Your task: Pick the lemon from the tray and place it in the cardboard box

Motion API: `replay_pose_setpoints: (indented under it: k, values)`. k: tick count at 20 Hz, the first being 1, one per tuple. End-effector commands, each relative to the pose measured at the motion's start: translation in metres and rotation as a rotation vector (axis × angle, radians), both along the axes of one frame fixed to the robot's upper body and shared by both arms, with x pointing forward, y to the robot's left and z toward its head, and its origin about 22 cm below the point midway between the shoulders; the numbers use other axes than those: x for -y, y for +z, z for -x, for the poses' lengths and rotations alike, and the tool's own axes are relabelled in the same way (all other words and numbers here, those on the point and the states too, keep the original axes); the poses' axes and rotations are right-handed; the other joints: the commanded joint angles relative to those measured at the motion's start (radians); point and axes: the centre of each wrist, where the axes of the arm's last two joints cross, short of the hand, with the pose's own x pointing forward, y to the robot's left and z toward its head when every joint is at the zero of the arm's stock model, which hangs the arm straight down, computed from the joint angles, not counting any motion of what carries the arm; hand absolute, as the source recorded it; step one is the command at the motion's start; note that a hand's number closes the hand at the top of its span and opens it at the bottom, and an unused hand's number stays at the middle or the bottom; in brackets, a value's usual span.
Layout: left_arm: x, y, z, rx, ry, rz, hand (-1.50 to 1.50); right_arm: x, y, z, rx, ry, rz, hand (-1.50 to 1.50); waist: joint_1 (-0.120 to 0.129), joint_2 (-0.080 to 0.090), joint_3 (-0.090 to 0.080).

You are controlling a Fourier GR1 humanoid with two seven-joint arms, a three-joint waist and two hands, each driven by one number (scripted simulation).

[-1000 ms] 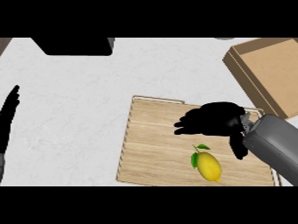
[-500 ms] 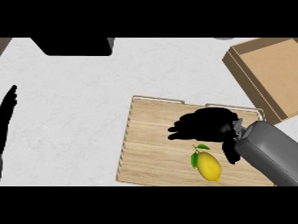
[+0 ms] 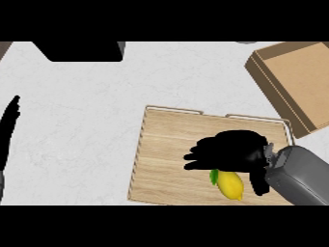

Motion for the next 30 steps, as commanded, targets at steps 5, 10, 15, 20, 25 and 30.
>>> replay_pose_setpoints:
  k: [5, 10, 15, 20, 25, 30]
  values:
    - [0.013, -0.004, 0.008, 0.005, -0.019, -0.009, 0.0, -0.011, 0.0, 0.004, -0.008, 0.049, 0.103, -1.5, 0.009, 0.001, 0.0]
    - [-0.006, -0.01, 0.013, 0.001, -0.005, 0.003, 0.0, -0.009, -0.027, 0.018, 0.011, 0.009, 0.181, -1.5, 0.008, 0.001, 0.0]
    - [0.003, 0.009, 0.0, 0.018, 0.011, -0.006, 0.0, -0.02, -0.048, 0.029, 0.076, -0.015, 0.118, 1.5, 0.005, 0.001, 0.0]
    - [-0.001, 0.005, -0.002, 0.015, -0.003, -0.006, 0.0, -0.031, -0.055, 0.027, 0.187, -0.004, -0.012, 1.5, 0.003, 0.001, 0.0]
    - [0.031, -0.009, -0.011, 0.008, 0.002, 0.006, 0.0, -0.024, -0.03, 0.005, 0.299, 0.013, -0.117, 1.5, 0.002, 0.001, 0.0]
    - [-0.021, -0.008, 0.017, -0.007, 0.125, -0.008, 0.0, 0.168, -0.013, -0.02, 0.468, -0.827, -0.015, 1.5, -0.152, -0.006, 0.013]
